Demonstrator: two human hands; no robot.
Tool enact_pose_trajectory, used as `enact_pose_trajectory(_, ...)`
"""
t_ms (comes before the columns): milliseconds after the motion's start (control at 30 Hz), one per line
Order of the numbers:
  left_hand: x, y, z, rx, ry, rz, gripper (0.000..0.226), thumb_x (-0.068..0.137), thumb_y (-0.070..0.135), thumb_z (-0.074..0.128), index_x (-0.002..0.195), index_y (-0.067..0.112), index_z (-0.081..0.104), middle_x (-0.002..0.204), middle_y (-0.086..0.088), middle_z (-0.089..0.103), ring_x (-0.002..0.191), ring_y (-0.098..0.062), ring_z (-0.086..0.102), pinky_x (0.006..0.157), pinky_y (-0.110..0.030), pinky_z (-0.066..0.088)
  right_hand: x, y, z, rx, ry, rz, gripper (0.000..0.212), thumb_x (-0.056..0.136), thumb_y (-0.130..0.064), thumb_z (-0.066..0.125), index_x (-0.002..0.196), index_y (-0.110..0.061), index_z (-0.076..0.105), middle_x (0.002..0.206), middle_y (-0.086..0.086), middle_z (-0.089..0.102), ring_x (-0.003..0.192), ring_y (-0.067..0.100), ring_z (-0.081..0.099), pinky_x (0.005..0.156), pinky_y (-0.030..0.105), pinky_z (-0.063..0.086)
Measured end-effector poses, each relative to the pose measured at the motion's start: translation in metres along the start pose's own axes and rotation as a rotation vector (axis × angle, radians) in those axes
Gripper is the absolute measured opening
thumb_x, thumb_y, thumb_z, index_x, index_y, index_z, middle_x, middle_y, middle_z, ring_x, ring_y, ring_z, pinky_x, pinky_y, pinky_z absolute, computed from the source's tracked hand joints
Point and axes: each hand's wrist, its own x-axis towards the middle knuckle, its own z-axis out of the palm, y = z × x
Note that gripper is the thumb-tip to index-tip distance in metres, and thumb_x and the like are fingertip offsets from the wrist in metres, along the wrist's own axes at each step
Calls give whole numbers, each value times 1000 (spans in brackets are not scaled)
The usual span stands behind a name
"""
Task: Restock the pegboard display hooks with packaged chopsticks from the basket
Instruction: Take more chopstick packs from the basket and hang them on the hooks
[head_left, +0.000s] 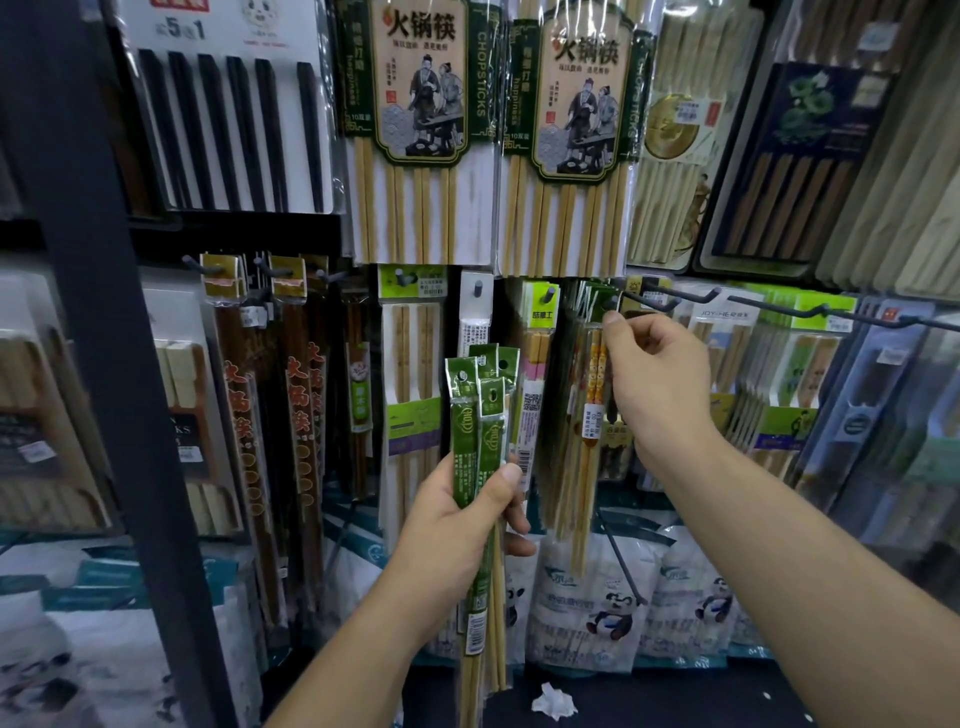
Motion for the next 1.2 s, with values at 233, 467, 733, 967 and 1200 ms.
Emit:
enact_pose_trajectory(233,1,2,4,-32,-7,3,28,89,41,72,106,19,72,84,-8,70,68,-22,66,65,-39,61,-48,-8,3,-13,-149,-106,18,96,-35,66,84,-22,62,73,-8,61,62,-4,53,57,12,46)
enact_pose_trajectory(467,-2,6,6,-49,-3,0,14,99,26,63,107,18,73,100,-13,77,76,-25,73,65,-36,61,-72,-11,11,161,-434,114,15,96,-27,69,81,-25,71,73,0,62,66,11,60,57,34,62)
enact_pose_trajectory(733,0,1,3,-24,31,1,20,90,39,66,105,29,75,112,-5,79,108,-25,74,89,-33,62,-54,-15,1,186,-269,31,23,100,-21,62,77,-18,67,65,-7,57,57,4,54,52,20,49)
enact_pose_trajectory(967,1,-2,0,-5,28,30,29,96,34,60,114,11,63,93,-9,77,79,-22,69,80,-42,61,-23,-13,-9,144,-111,-3,31,103,-32,57,78,-13,61,61,-3,39,56,12,35,56,29,33)
enact_pose_trajectory(1200,3,-3,-1,35,18,38,23,94,38,63,105,18,68,76,-1,68,65,-15,60,66,-26,55,-12,-14,-9,139,-90,26,34,101,-31,58,69,-20,59,58,-5,38,53,11,33,54,23,34)
